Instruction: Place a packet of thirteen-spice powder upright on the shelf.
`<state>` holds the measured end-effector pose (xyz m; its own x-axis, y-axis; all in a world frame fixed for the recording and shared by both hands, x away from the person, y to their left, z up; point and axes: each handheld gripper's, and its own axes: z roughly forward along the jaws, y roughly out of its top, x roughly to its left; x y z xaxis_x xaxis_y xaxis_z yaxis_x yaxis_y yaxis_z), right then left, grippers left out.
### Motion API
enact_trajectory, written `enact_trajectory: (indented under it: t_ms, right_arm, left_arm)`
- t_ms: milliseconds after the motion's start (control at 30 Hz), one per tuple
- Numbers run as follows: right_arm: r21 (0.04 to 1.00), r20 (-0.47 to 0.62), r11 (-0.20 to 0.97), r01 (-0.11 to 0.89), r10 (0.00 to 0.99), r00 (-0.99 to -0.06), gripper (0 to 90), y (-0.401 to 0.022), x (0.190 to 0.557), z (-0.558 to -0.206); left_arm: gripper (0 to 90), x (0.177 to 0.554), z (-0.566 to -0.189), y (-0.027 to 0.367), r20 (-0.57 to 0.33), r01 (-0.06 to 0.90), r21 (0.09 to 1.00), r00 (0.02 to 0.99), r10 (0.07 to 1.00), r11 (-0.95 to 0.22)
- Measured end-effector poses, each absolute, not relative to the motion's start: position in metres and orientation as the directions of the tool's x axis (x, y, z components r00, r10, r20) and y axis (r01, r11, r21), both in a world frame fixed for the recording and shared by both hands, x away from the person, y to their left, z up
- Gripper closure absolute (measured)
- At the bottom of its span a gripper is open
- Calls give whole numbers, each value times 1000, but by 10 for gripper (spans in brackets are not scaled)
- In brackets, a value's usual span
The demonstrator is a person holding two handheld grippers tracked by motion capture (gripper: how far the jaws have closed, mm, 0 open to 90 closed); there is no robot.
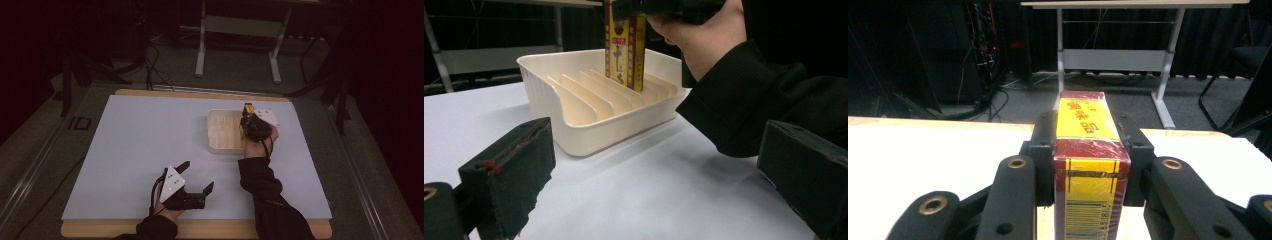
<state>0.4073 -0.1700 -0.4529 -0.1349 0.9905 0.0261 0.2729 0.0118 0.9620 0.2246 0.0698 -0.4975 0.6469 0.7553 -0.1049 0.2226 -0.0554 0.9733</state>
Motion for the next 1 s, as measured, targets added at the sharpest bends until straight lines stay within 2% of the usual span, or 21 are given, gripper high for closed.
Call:
enact_trajectory:
  t_ms: [467,1000]
  right_arm:
    - [953,29,12,303,991,-131,674,-170,410,-469]
    - [944,32,13,330,991,-131,669,-170,394,-492]
  left_arm:
    - [31,226,-499,69,-118,235,971,647,753,-50]
    - [32,226,-498,68,-114,237,970,651,751,-58]
